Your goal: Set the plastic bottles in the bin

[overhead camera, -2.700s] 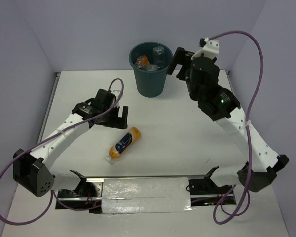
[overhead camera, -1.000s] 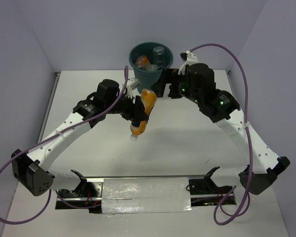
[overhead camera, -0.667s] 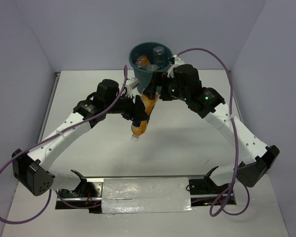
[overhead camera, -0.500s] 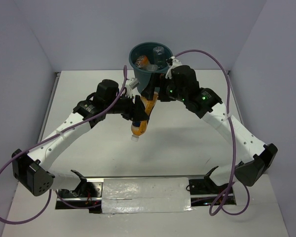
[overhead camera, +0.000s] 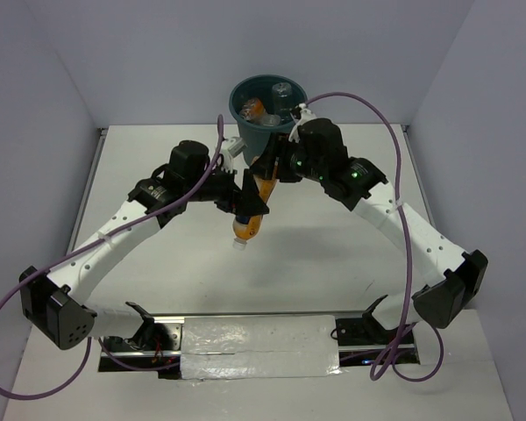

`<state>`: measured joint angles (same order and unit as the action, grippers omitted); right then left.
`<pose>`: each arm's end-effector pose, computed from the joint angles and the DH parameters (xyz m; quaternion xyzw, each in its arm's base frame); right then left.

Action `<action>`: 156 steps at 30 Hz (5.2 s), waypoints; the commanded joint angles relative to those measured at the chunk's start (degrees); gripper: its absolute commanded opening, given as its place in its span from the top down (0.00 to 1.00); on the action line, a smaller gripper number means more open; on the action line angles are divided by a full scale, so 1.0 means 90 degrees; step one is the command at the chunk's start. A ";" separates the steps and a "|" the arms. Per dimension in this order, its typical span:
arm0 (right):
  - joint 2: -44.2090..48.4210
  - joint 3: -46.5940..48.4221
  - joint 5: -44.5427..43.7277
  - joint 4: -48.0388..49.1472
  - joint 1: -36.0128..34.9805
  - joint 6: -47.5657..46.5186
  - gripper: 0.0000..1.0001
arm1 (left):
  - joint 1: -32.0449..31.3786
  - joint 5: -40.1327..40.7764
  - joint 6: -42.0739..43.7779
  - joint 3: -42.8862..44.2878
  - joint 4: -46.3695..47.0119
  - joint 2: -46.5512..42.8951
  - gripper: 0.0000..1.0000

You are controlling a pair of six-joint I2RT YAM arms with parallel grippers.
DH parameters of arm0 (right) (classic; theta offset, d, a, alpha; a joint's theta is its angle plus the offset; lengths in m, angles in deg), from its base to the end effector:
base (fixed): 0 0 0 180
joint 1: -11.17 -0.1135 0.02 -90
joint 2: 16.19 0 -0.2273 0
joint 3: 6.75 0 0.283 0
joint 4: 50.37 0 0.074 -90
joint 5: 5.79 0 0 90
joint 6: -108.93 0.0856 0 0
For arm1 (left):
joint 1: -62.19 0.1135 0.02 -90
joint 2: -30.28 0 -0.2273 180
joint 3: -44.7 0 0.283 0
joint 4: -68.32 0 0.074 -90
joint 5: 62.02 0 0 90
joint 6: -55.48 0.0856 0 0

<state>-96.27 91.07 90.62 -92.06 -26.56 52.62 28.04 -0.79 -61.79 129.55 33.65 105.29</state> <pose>0.3072 0.2497 0.3591 -0.0600 0.8355 0.3557 0.4145 0.2875 -0.2448 0.3188 0.1825 0.8067 -0.4464 0.3416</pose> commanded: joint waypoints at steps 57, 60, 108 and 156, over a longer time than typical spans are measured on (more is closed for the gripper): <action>-0.4668 0.4094 -0.6523 0.6026 -0.0182 -0.5882 0.49 | 0.3052 0.1322 0.0022 -0.0032 -0.1072 -0.1244 0.01; -0.4356 0.4065 -0.6367 0.5998 -0.0182 -0.5882 0.49 | 0.3072 0.1322 0.0051 -0.0022 -0.1091 -0.1244 0.01; -0.5371 0.5110 -0.5195 0.2500 0.0180 -0.4163 0.45 | 0.3082 0.1029 -0.0007 -0.0110 -0.0974 -0.1185 0.01; -0.4247 0.5901 -0.4326 0.0636 0.1136 -0.2484 0.00 | 0.3072 0.0639 -0.0125 -0.0120 -0.0827 -0.1195 0.00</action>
<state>-135.70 142.48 49.07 -83.64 -15.94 28.55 55.36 6.57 -61.98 128.11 23.94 95.43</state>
